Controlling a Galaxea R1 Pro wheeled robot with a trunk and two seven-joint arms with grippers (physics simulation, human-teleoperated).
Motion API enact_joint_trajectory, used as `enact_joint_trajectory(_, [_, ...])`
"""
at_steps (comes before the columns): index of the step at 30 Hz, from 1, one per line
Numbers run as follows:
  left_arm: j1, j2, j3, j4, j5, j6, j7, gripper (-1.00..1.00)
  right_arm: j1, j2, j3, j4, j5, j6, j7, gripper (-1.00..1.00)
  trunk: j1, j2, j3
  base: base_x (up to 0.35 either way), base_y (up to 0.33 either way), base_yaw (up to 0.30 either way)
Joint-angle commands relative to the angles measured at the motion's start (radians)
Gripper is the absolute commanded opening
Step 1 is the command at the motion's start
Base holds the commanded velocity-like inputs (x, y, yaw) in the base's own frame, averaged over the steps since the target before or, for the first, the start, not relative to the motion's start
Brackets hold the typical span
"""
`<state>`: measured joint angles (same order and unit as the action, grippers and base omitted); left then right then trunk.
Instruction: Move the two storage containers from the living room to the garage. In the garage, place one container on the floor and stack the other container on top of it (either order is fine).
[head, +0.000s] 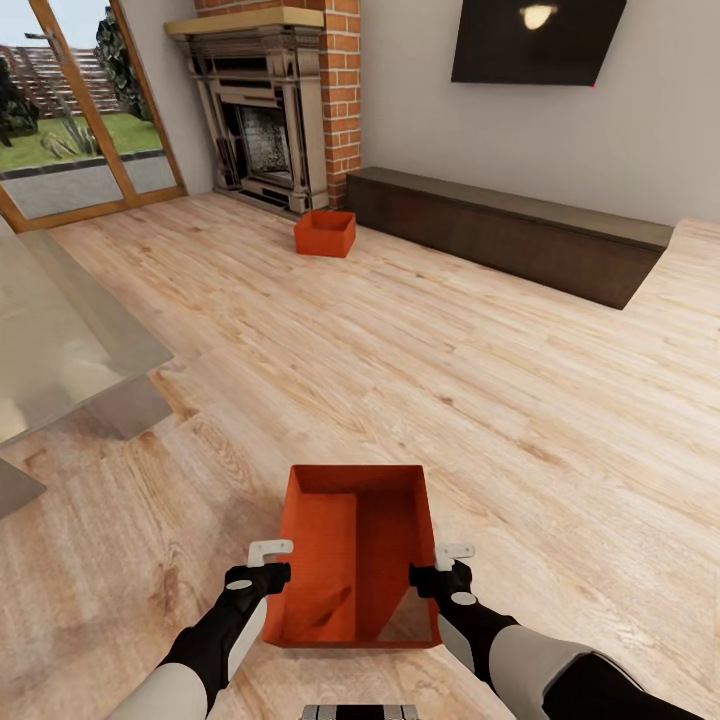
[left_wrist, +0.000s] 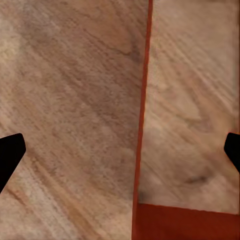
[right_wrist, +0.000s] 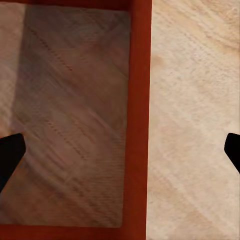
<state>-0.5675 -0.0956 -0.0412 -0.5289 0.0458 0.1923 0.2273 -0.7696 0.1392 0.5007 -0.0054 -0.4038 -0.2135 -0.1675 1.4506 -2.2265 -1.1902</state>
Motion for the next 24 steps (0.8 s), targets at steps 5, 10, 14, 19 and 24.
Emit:
enact_joint_trajectory(5, [0.000, 0.000, -0.004, 0.000, 0.005, 0.007, 0.005, 1.00, -0.001, 0.000, 0.009, 0.001, -0.009, -0.003, -0.003, 1.00, 0.019, -0.036, -0.016, 0.000, 0.000, 0.000])
enact_joint_trajectory(10, [0.000, 0.000, -0.004, 0.000, 0.005, 0.007, 0.005, 1.00, -0.001, 0.000, 0.009, 0.001, -0.009, -0.003, -0.003, 1.00, 0.038, -0.071, -0.032, 0.000, 0.000, 0.000])
enact_joint_trajectory(14, [0.000, 0.000, -0.003, -0.001, 0.005, 0.006, 0.004, 1.00, -0.001, 0.000, 0.009, 0.001, -0.030, -0.003, -0.003, 1.00, 0.050, -0.092, -0.042, 0.000, 0.000, 0.000])
enact_joint_trajectory(19, [0.000, 0.000, -0.003, -0.002, 0.005, 0.006, 0.004, 1.00, -0.001, -0.001, 0.009, 0.001, -0.061, -0.003, -0.002, 1.00, 0.050, -0.092, -0.042, 0.000, 0.000, 0.000])
enact_joint_trajectory(24, [0.000, 0.000, -0.003, -0.002, 0.005, 0.006, 0.004, 1.00, -0.001, -0.001, 0.010, 0.001, -0.068, -0.003, -0.002, 1.00, 0.050, -0.092, -0.042, 0.000, 0.000, 0.000])
